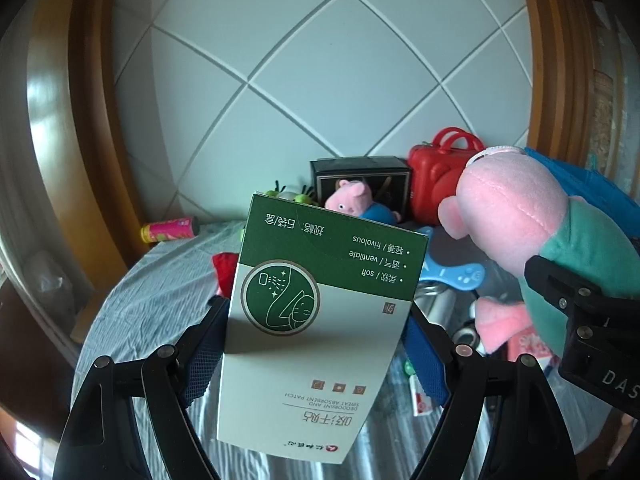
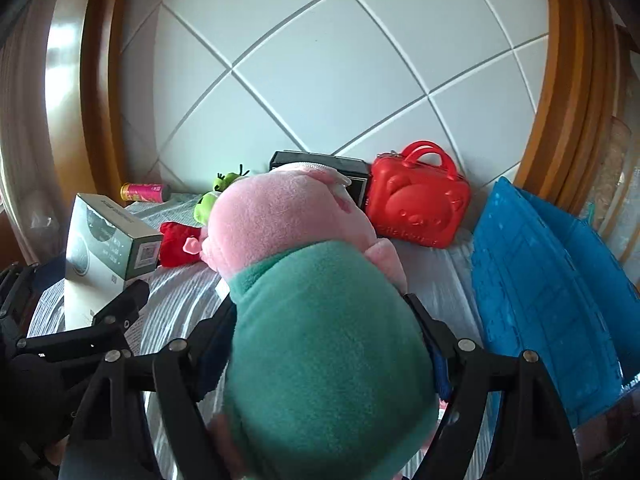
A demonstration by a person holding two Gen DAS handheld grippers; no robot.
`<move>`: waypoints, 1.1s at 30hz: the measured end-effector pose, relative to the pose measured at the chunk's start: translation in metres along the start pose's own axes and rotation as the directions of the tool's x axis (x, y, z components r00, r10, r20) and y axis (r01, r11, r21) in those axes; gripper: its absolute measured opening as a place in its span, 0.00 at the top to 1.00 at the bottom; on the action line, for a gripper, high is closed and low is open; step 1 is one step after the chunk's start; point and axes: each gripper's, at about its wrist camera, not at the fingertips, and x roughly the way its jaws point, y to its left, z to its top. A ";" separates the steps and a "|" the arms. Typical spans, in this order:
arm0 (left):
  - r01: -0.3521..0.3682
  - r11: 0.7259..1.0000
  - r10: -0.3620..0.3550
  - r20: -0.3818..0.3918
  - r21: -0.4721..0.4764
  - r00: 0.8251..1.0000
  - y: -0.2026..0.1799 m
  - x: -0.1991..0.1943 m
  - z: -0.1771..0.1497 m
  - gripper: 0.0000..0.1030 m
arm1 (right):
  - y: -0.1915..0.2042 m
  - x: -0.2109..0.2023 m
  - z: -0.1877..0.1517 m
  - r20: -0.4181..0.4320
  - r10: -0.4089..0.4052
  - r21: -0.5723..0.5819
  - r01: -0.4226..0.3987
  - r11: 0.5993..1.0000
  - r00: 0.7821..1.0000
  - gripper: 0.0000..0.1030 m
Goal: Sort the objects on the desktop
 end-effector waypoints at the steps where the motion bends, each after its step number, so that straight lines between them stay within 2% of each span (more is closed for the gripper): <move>1: 0.009 1.000 -0.009 0.003 0.008 1.000 -0.008 -0.002 0.001 0.20 | -0.007 -0.004 -0.001 0.002 -0.010 0.008 0.010 1.000 1.000 0.24; 7: 0.054 0.997 -0.056 0.033 0.046 0.998 -0.064 -0.012 0.010 0.21 | -0.063 -0.023 -0.006 0.032 -0.053 0.057 0.051 0.997 0.998 0.24; 11: 0.071 0.996 -0.075 0.071 0.057 0.995 -0.120 -0.019 0.024 0.21 | -0.120 -0.029 -0.011 0.063 -0.069 0.090 0.064 0.994 0.996 0.24; 16: 0.086 0.996 -0.090 0.125 0.038 0.988 -0.215 -0.029 0.053 0.20 | -0.220 -0.039 -0.016 0.116 -0.081 0.107 0.069 0.992 0.990 0.24; 20: 0.094 0.994 -0.101 0.159 0.051 0.982 -0.308 -0.044 0.085 0.21 | -0.322 -0.053 -0.016 0.142 -0.095 0.144 0.074 0.987 0.985 0.24; 24: 0.098 0.992 -0.114 0.222 0.082 0.968 -0.398 -0.068 0.116 0.20 | -0.423 -0.070 -0.021 0.158 -0.149 0.194 0.118 0.974 0.976 0.23; 29: 0.163 0.976 -0.194 0.227 0.147 0.954 -0.493 -0.089 0.133 0.20 | -0.527 -0.090 -0.044 0.144 -0.224 0.272 0.179 0.945 0.964 0.23; 31: 0.189 0.967 -0.226 0.226 0.173 0.948 -0.531 -0.097 0.139 0.20 | -0.559 -0.093 -0.059 0.126 -0.245 0.301 0.198 0.933 0.961 0.23; 33: 0.214 0.957 -0.251 0.192 0.195 0.949 -0.561 -0.094 0.135 0.20 | -0.584 -0.095 -0.075 0.101 -0.255 0.325 0.210 0.922 0.962 0.23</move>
